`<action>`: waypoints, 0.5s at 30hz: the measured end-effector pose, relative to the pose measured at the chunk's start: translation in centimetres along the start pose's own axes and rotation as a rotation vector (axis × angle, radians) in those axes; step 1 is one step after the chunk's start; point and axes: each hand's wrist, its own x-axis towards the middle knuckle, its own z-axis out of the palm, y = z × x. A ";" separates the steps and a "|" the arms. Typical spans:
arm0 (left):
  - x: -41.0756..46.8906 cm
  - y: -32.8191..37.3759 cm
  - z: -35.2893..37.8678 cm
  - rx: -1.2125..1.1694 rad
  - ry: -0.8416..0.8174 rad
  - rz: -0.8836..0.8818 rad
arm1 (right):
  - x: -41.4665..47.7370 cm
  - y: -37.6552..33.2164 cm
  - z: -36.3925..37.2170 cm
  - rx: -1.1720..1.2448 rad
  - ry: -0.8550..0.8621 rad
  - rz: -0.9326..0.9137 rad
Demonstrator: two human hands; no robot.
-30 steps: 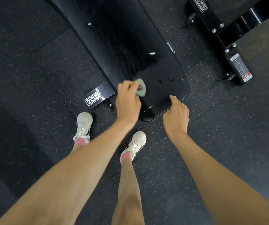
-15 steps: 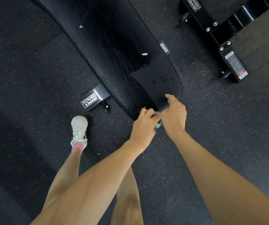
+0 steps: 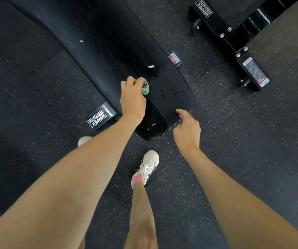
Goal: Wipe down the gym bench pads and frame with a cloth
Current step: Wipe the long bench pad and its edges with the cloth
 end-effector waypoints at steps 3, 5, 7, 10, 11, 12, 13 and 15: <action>-3.4 1.4 1.7 0.003 -0.086 0.131 | 0.1 0.0 -0.3 -0.011 -0.017 -0.031; -5.6 2.0 2.5 0.009 -0.147 0.208 | 0.3 0.1 -0.6 -0.049 -0.030 -0.065; -7.7 2.5 3.0 -0.001 -0.240 0.266 | 0.5 0.4 -0.8 -0.109 -0.032 -0.082; -10.2 2.5 3.5 -0.039 -0.348 0.397 | 1.1 0.8 -1.3 -0.157 -0.016 -0.047; -10.5 2.4 3.4 -0.054 -0.348 0.423 | 1.3 1.0 -1.5 -0.158 -0.021 -0.032; -10.6 2.2 3.3 -0.070 -0.330 0.424 | 1.5 1.0 -1.6 -0.152 -0.032 -0.018; -10.1 2.0 2.9 -0.086 -0.294 0.406 | 1.7 1.1 -1.7 -0.144 -0.045 -0.006; -8.0 2.0 2.0 -0.113 -0.178 0.318 | 2.0 1.2 -1.7 -0.130 -0.055 0.013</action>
